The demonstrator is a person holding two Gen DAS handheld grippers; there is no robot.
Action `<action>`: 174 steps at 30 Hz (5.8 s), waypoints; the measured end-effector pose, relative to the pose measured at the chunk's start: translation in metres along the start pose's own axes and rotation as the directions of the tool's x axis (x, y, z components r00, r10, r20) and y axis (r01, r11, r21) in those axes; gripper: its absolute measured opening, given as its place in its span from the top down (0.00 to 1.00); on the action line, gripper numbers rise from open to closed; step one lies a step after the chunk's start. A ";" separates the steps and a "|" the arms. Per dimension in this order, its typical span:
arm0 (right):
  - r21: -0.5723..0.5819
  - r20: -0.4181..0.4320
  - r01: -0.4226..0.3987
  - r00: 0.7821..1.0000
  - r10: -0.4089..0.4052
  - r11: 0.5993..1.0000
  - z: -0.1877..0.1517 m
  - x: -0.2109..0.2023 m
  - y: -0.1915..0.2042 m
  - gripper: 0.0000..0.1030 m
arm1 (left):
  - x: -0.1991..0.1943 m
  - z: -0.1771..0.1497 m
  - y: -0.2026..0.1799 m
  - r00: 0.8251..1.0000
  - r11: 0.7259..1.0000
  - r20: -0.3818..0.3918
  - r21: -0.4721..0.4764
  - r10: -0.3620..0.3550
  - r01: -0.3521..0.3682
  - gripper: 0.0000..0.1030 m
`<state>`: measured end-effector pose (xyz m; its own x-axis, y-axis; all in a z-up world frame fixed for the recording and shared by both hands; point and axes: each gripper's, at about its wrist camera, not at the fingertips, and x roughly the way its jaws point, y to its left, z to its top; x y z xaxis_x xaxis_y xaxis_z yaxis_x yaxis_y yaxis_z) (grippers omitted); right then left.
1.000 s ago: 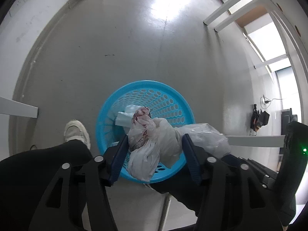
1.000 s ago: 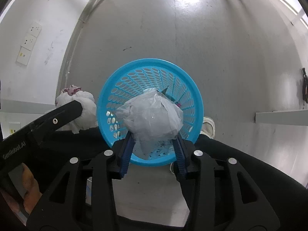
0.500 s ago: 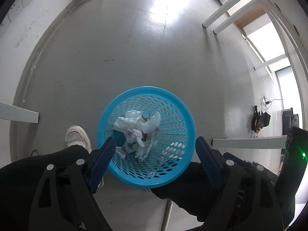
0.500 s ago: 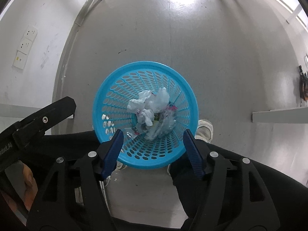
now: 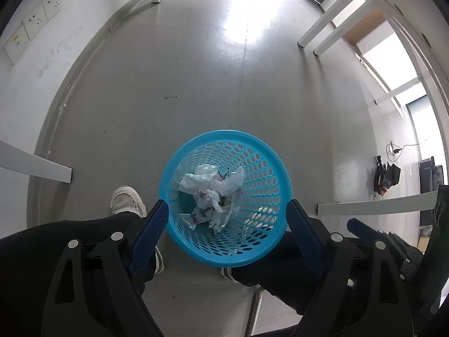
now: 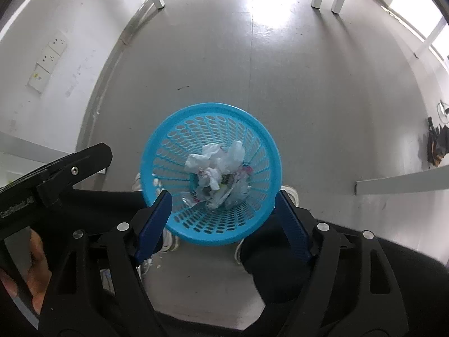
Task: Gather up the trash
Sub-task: 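Open the left tool to drop the white bags while the right tool drops the clear bag, then move both tools up from the wastebasket to the remaining trash on the table, then grasp the blue plastic bag with the left tool while the right tool grasps the white tissue, then carry the blue bag and white tissue down over the blue wastebasket with both tools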
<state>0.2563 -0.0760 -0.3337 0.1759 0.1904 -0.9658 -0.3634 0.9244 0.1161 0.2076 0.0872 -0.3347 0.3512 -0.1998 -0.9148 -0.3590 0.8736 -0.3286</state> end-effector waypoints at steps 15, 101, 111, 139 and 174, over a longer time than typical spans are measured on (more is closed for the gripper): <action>-0.078 0.181 0.003 0.983 0.011 0.997 -0.048 -0.090 0.014 0.19 | -0.086 -0.048 -0.016 0.988 0.989 0.155 0.143 0.014 -0.036 0.16; -0.150 0.452 0.016 0.890 0.054 0.989 0.141 -0.300 -0.028 0.69 | -0.258 0.196 -0.119 0.910 0.942 0.414 0.302 0.007 -0.144 0.45; -0.176 0.489 -0.033 0.864 0.116 0.984 0.107 -0.326 -0.028 0.88 | -0.290 0.151 -0.120 0.876 0.941 0.478 0.321 -0.068 -0.102 0.49; -0.277 0.563 -0.052 0.800 0.206 0.959 -0.061 -0.366 0.008 0.89 | -0.355 -0.061 -0.079 0.809 0.927 0.536 0.374 -0.240 0.028 0.49; -0.237 0.330 -0.117 0.924 0.193 0.965 -0.128 -0.229 0.017 0.89 | -0.225 -0.123 -0.024 0.938 0.934 0.277 0.341 -0.207 0.106 0.49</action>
<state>0.0924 -0.1462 -0.1399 0.3943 0.4633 -0.7937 -0.5878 0.7910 0.1697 0.0308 0.0569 -0.1502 0.6432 -0.2458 -0.7251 -0.0034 0.9461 -0.3238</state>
